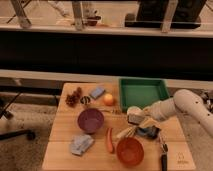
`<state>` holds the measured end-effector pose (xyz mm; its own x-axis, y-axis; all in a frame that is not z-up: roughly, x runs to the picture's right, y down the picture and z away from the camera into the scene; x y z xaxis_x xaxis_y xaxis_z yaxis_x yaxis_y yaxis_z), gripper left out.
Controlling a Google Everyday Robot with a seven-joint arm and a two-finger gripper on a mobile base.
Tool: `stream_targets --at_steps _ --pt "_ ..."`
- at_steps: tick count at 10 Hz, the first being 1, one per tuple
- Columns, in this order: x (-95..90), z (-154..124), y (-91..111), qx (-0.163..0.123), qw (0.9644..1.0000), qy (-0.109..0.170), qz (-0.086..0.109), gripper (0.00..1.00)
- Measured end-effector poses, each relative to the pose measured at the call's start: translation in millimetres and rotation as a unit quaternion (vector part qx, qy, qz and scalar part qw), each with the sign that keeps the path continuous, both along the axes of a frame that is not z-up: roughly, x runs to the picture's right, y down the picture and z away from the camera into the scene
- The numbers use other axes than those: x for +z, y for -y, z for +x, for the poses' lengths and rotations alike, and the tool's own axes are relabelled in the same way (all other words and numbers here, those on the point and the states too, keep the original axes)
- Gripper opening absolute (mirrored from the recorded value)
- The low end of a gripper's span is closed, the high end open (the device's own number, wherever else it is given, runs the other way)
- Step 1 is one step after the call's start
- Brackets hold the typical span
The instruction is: Place eraser in plastic cup
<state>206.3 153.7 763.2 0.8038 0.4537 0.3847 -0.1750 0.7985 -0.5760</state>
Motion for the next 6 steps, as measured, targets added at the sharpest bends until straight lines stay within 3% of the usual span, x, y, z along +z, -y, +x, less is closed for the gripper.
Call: stream_targets --at_steps 6 --pt "0.0 -0.1 0.1 0.000 1.0000 0.000 0.000 0.00"
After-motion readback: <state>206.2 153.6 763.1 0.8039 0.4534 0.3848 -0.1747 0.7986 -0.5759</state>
